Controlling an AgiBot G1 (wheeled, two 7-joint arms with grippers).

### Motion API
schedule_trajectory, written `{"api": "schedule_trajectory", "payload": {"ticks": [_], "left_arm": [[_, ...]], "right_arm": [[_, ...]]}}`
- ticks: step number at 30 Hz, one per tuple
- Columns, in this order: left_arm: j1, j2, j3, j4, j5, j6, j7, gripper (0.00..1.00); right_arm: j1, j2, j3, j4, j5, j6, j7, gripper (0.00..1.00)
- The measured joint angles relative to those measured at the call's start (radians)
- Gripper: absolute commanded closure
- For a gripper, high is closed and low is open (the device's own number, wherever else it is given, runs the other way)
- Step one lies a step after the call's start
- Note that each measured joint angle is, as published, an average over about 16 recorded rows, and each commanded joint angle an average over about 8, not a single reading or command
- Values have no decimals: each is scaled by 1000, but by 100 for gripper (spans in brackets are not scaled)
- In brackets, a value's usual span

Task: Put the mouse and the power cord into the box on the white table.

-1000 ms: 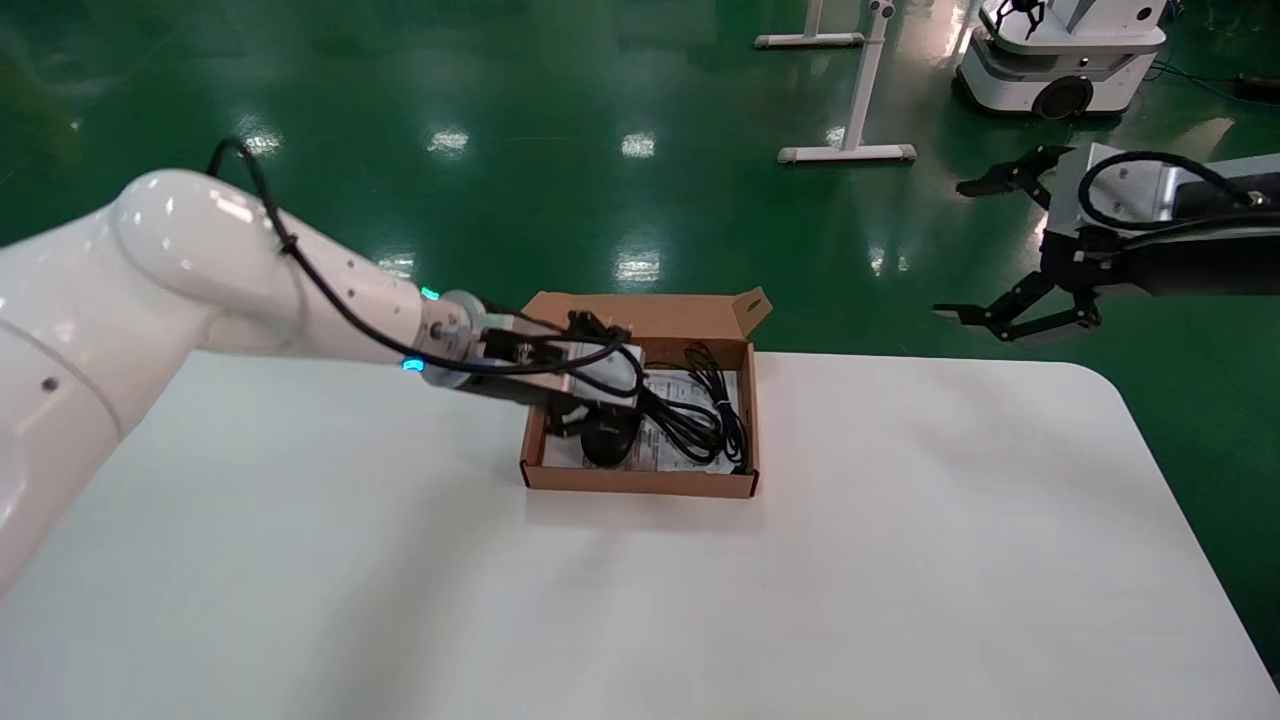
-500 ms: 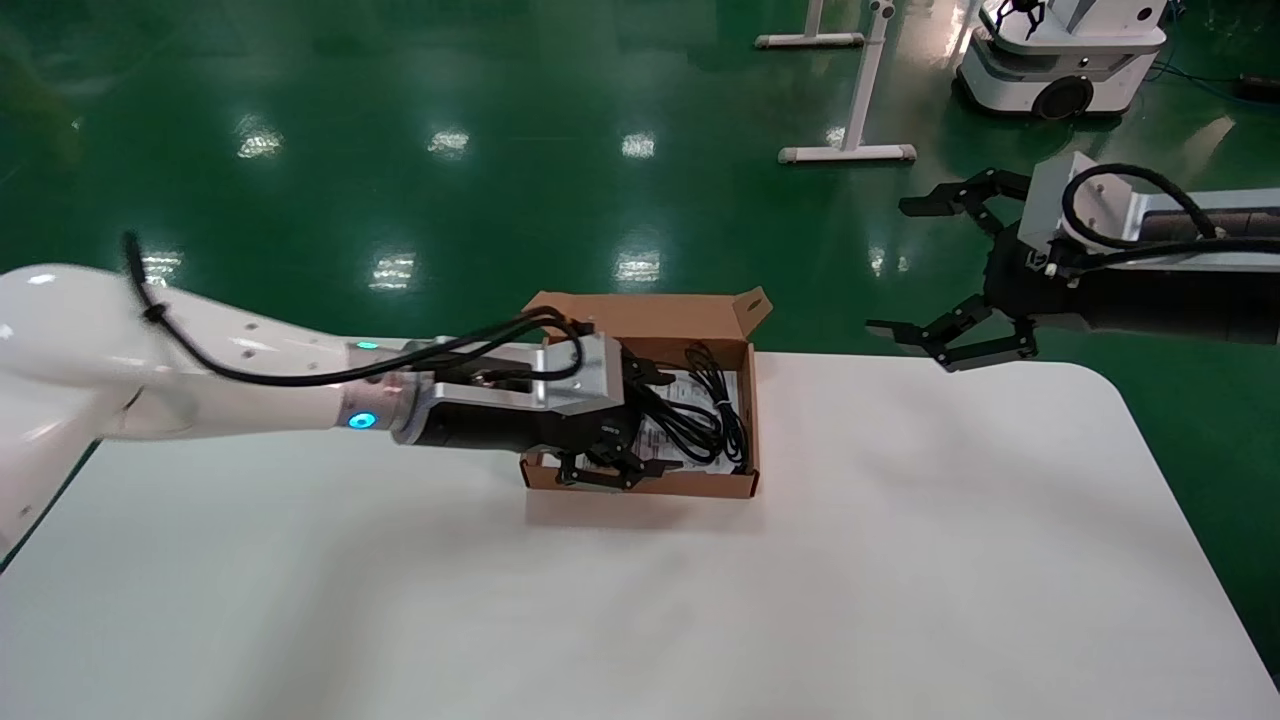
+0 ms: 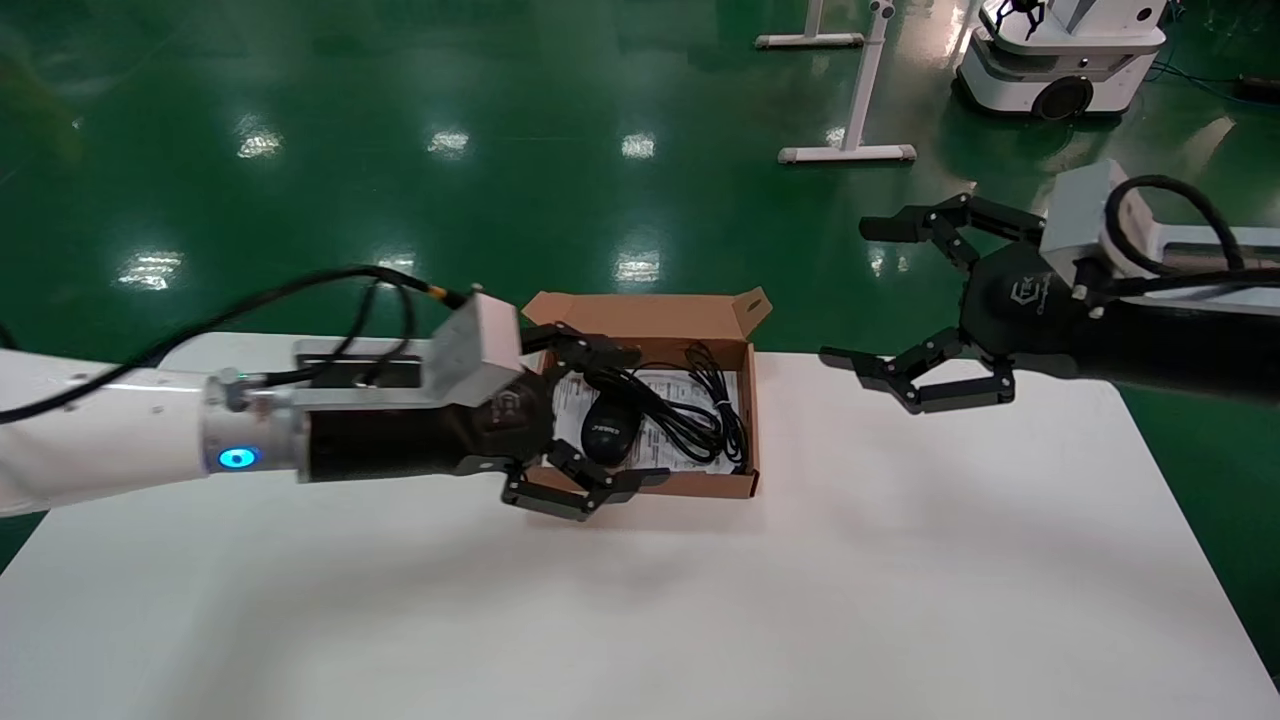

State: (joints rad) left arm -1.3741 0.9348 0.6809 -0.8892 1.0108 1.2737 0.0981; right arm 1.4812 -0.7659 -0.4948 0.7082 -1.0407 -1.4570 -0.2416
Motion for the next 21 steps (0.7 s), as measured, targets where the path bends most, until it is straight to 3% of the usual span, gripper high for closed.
{"api": "schedule_trajectory", "payload": {"ticks": [21], "left_arm": [[239, -258, -320, -315, -224, 177, -228, 0]], "right_arm": [[-314, 119, 166, 444, 239, -30, 331, 0]]}}
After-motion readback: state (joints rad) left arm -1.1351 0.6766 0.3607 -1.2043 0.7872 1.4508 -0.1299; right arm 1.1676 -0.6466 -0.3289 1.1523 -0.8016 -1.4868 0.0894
